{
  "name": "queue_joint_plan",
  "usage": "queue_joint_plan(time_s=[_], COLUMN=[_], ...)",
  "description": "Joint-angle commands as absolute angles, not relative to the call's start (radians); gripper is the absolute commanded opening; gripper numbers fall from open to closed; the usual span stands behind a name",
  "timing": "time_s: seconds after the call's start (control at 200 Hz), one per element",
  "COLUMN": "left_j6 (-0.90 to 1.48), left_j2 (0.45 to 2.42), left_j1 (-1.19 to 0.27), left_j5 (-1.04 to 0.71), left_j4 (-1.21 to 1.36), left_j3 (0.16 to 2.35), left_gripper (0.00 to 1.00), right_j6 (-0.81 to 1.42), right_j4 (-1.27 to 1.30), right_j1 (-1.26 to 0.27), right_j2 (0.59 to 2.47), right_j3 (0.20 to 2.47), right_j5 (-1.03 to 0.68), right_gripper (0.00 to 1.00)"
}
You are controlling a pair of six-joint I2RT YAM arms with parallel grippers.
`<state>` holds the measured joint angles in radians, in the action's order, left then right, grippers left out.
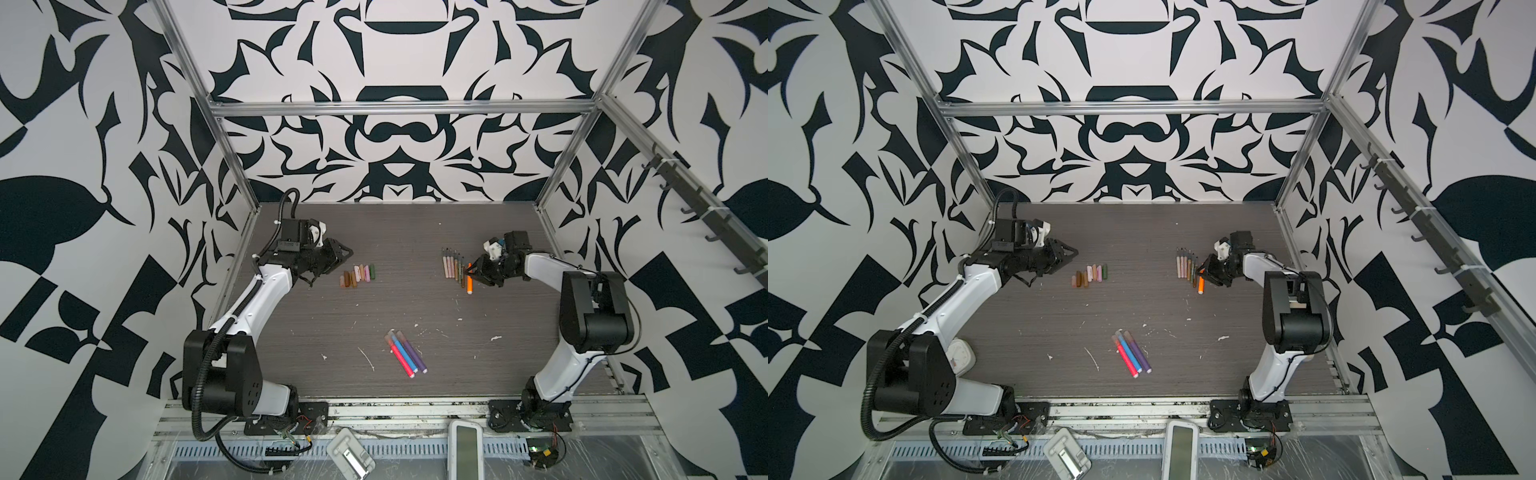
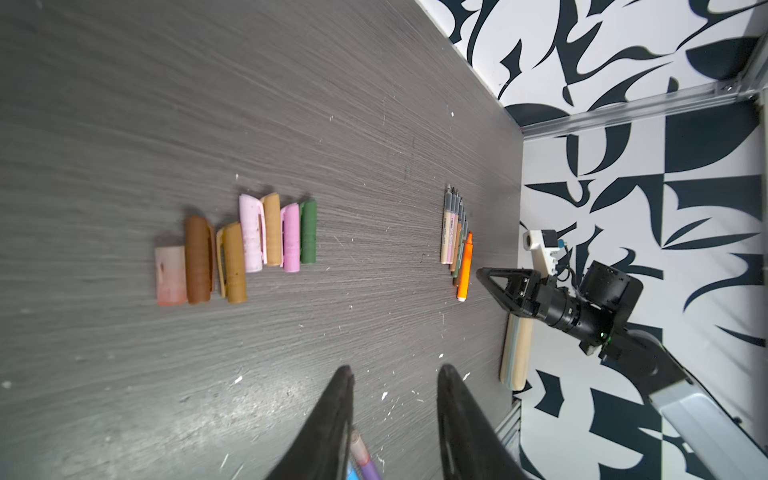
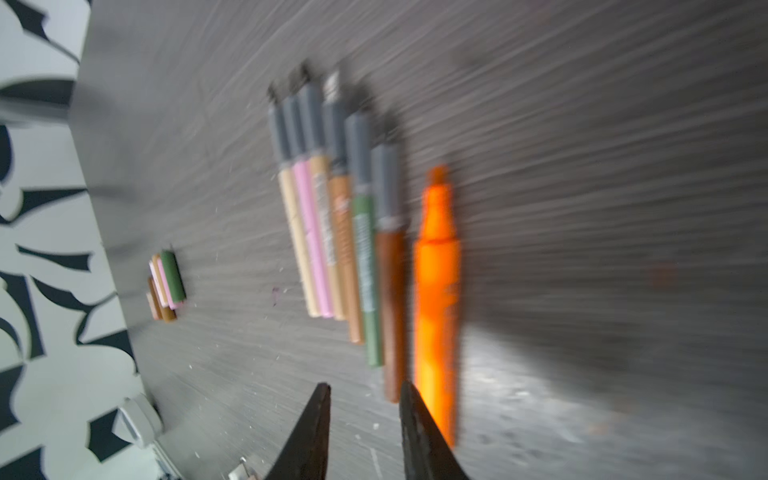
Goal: Open the pen caps
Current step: 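Grasp the purple felt marker with the right gripper while the left returns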
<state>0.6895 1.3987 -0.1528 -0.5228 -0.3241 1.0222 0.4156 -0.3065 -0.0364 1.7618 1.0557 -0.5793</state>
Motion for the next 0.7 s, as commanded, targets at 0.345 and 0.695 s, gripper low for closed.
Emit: queue_joint_plan(time_s=[0.345, 0.695], left_j6=[0.79, 0.813], left_j2=[1.059, 0.972], left_j1=[-0.197, -0.213], left_j5=[-0.549, -0.542], left_j4=[-0.219, -0.213], left_j3=[0.704, 0.661], left_gripper=[0.42, 0.42], right_j6=[0.609, 0.746], right_j4=[-0.357, -0.367], right_j1=[-0.903, -1.181], right_j2=[1.291, 1.351], right_j3=[0.748, 0.697], right_j5=[-0.006, 0.154], right_gripper=[0.32, 0.32])
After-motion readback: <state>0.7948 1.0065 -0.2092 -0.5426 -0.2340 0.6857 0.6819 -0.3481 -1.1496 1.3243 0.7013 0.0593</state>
